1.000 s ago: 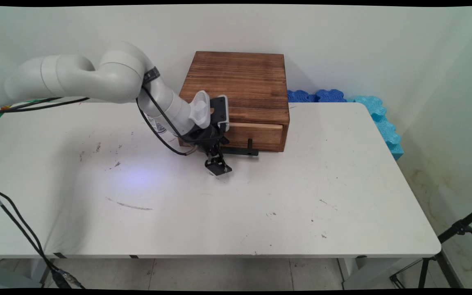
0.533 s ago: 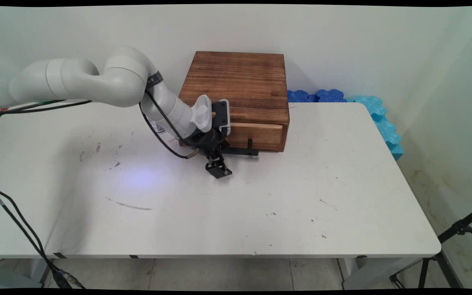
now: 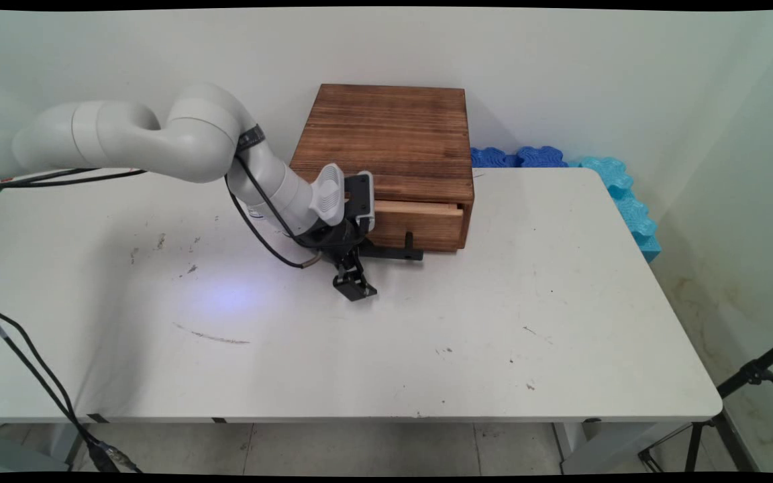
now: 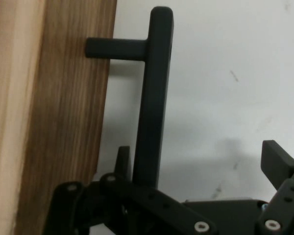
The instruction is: Open the drawer
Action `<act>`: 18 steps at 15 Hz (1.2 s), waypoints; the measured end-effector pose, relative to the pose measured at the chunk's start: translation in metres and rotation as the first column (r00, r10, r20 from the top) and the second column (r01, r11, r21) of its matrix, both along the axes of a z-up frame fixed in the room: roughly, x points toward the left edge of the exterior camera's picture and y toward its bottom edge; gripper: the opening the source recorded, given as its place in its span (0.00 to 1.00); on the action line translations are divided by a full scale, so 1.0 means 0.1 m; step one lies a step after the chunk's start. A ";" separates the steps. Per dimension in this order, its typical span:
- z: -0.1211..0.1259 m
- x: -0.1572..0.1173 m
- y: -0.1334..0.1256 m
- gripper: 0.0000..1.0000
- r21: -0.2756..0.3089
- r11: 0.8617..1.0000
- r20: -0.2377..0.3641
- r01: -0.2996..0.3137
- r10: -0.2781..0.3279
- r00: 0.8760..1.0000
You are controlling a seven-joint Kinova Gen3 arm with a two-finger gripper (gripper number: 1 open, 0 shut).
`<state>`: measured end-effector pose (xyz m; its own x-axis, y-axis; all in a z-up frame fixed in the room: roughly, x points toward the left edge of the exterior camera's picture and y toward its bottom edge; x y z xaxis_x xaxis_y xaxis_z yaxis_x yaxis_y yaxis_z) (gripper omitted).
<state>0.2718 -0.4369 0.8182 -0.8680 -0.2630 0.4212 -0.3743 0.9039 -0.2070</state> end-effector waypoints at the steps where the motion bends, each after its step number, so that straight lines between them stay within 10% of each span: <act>1: 0.00 0.00 0.03 1.00 0.003 1.000 0.000 0.003 -0.003 1.000; 18: 0.05 -0.06 0.69 1.00 0.065 0.997 -0.034 0.041 -0.039 0.999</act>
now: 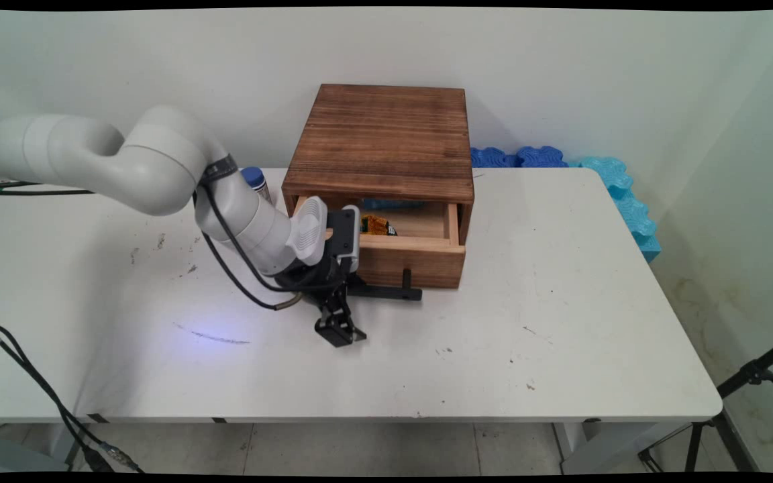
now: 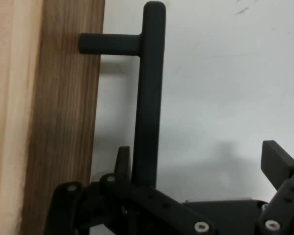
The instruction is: Open the drawer
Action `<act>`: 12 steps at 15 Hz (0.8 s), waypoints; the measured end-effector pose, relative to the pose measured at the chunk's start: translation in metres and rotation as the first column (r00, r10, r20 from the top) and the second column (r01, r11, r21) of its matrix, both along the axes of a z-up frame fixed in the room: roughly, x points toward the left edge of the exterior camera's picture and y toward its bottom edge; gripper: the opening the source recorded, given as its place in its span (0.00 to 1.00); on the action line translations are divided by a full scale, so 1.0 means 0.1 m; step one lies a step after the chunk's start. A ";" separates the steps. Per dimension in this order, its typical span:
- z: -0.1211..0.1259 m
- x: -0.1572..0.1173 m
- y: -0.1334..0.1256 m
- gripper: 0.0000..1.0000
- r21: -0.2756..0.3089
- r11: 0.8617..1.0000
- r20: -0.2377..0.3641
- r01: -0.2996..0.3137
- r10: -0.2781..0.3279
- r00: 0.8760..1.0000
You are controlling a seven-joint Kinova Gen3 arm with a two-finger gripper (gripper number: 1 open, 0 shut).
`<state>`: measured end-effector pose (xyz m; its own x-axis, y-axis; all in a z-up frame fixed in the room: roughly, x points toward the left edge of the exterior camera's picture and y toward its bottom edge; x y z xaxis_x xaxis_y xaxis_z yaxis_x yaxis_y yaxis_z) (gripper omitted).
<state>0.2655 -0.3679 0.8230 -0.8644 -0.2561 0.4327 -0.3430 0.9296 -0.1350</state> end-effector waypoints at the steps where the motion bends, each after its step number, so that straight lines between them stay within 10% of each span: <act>1: 0.00 -0.01 0.04 1.00 0.004 1.000 -0.002 0.002 -0.002 1.000; 12: 0.02 -0.07 0.52 1.00 0.057 0.998 -0.031 0.024 -0.022 0.999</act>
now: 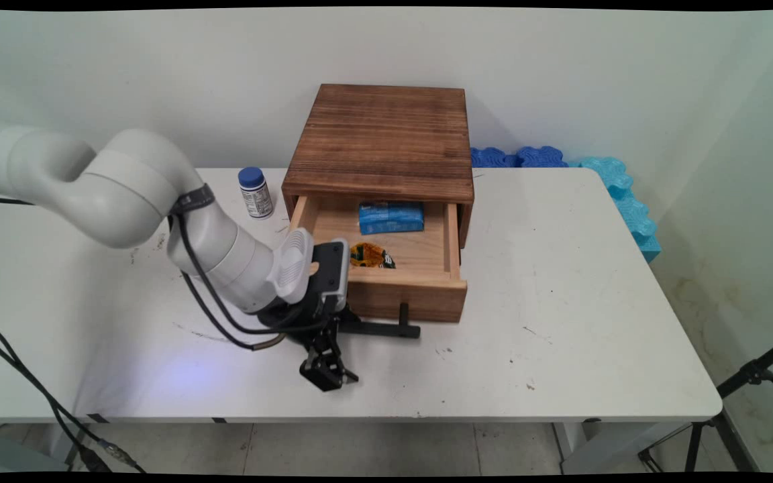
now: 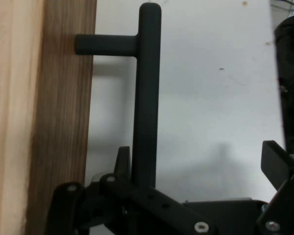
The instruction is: Open the drawer
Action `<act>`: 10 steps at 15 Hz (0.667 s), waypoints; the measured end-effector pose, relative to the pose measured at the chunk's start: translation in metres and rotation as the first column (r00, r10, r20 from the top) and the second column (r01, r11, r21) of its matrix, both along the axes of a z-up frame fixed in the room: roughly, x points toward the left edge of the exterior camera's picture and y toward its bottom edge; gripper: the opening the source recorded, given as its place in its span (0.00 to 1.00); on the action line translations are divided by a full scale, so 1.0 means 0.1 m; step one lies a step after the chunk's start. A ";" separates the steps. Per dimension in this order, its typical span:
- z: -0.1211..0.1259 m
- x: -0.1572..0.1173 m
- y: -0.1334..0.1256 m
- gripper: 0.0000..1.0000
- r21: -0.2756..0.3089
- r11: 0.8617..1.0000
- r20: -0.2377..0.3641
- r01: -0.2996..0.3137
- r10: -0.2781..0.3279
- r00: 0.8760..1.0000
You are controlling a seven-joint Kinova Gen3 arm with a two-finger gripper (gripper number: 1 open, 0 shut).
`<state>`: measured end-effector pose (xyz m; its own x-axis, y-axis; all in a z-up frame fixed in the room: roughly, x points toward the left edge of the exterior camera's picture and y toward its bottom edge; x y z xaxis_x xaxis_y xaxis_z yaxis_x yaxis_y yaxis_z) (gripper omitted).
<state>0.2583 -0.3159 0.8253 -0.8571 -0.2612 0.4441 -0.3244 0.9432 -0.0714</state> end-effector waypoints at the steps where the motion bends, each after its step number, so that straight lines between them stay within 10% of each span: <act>1: 0.00 -0.01 0.05 1.00 0.004 1.000 -0.003 0.002 -0.002 1.000; 10: 0.03 -0.03 0.34 1.00 0.029 0.999 -0.016 0.017 -0.016 1.000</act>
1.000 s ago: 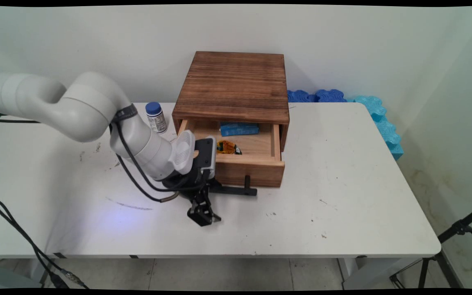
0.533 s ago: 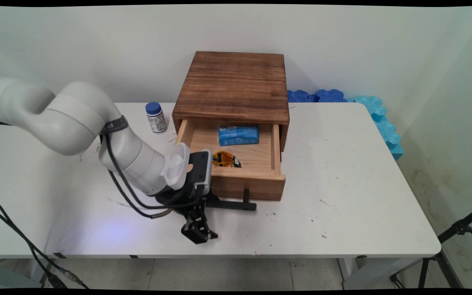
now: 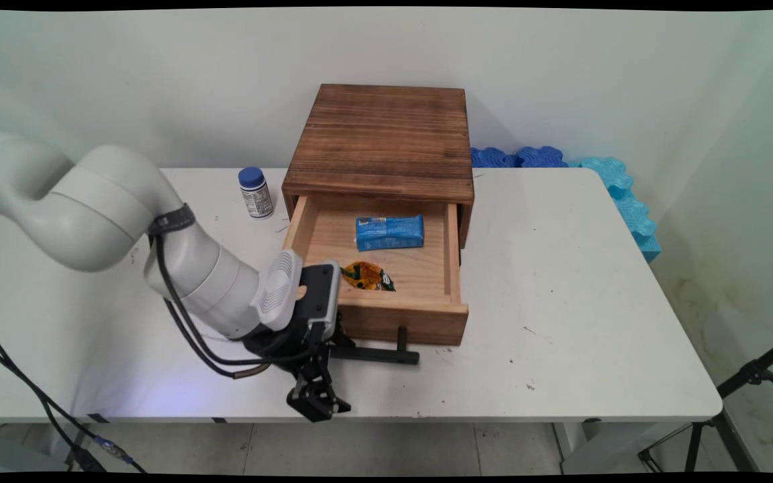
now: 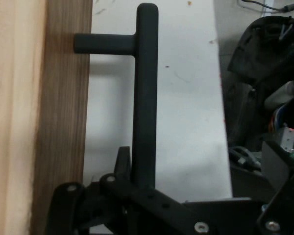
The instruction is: Open the drawer
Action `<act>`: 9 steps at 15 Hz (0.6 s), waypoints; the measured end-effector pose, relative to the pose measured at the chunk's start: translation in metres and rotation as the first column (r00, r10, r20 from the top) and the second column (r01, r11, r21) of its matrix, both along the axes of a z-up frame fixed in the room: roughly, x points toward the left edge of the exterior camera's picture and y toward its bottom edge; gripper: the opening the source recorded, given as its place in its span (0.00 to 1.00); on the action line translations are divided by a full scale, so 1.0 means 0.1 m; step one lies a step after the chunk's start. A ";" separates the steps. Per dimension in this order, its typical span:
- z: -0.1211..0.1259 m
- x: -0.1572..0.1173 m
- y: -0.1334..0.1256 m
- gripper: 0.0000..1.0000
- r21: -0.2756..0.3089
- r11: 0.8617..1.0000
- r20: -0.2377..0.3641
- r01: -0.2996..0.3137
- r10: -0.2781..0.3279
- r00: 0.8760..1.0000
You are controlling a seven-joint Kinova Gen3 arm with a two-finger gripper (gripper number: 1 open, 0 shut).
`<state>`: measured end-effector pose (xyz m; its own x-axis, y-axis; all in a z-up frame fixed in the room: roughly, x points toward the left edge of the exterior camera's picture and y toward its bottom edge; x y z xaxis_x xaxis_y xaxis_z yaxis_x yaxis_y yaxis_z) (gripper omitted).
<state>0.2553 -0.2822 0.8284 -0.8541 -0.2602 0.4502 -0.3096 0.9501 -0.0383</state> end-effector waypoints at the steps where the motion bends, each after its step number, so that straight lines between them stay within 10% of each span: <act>1: 0.00 0.00 0.03 1.00 0.003 1.000 -0.001 0.002 -0.002 1.000; 9: 0.03 -0.01 0.24 1.00 0.021 1.000 -0.009 0.015 -0.015 1.000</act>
